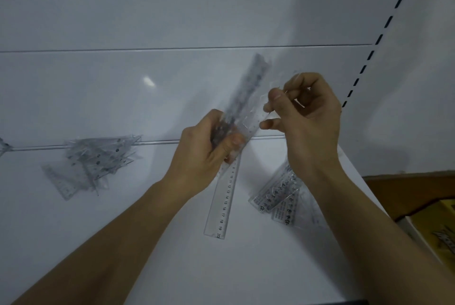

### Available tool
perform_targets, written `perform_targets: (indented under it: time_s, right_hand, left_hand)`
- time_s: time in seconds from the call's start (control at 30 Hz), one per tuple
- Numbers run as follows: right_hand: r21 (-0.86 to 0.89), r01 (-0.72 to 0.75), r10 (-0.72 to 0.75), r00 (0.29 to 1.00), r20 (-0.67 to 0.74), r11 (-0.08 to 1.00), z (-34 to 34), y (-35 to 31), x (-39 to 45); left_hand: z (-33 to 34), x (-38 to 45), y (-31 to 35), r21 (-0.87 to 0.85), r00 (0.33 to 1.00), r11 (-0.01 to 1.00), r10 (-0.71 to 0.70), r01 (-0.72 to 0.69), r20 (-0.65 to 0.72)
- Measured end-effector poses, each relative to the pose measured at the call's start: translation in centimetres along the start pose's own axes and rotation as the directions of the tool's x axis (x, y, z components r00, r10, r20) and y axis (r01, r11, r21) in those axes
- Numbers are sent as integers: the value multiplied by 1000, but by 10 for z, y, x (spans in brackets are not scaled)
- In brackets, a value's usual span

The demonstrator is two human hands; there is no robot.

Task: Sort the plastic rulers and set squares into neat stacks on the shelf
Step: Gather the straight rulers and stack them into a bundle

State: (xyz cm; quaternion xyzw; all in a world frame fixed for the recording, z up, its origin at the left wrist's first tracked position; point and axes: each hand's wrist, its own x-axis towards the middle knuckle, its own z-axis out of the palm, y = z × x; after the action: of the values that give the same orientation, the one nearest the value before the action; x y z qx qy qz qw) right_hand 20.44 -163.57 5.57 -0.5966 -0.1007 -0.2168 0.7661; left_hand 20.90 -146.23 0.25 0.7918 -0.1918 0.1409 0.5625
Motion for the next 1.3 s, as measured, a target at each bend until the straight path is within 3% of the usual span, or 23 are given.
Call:
perform_targets:
  time_s: [0.1,0.23,0.3,0.37,0.43,0.47,0.53,0.63,0.8,0.9,1.0,1.13,1.3]
  right_hand:
    - [-47,-21,24,997,67,999,2,3,-2]
    - [-15,-66,68,939,336,998,-4,7,2]
    - [-142,-41,96,908,408,989,-7,11,4]
    - [-451,145,111,862,495,881,-11,19,4]
    - [-659,417,224,714,664,625,-13,28,0]
    - [-668,514,299,625,721,538,-12,32,-3]
    - [-643,575,380,522,764,506,-9,35,-11]
    - [-612,595,425,440,791,522,0,24,-22]
    - [-595,700,568,324,757,394,15,2,-43]
    - [-565,729,614,255,747,386,12,-14,-66]
    - [-494,802,599,223,769,335,1,-25,-93]
    - [-444,844,505,254,825,300,-7,-27,-116]
    - [-362,863,393,215,894,352,-10,-32,-132]
  left_hand:
    - [5,-3,2,158,998,986,55,-58,22]
    - [1,0,2,126,998,992,28,-20,-56]
    - [-4,4,2,68,994,998,7,0,-106]
    - [-7,7,0,-5,985,1000,-14,14,-169]
    - [-10,10,-3,-44,974,999,-34,25,-222]
    - [-12,11,-5,-53,970,998,-41,29,-241]
    - [-15,14,-9,-40,966,999,-27,17,-257]
    - [-18,15,-14,-47,974,999,-21,10,-226]
    - [-16,13,-9,-76,982,997,-48,35,-184]
    - [-14,9,-6,-111,988,993,-59,43,-146]
    - [-11,3,-4,-139,991,988,-78,63,-107]
    - [-8,-3,6,-192,991,977,-107,90,-81]
    - [-9,-5,15,-216,988,972,-119,96,-94]
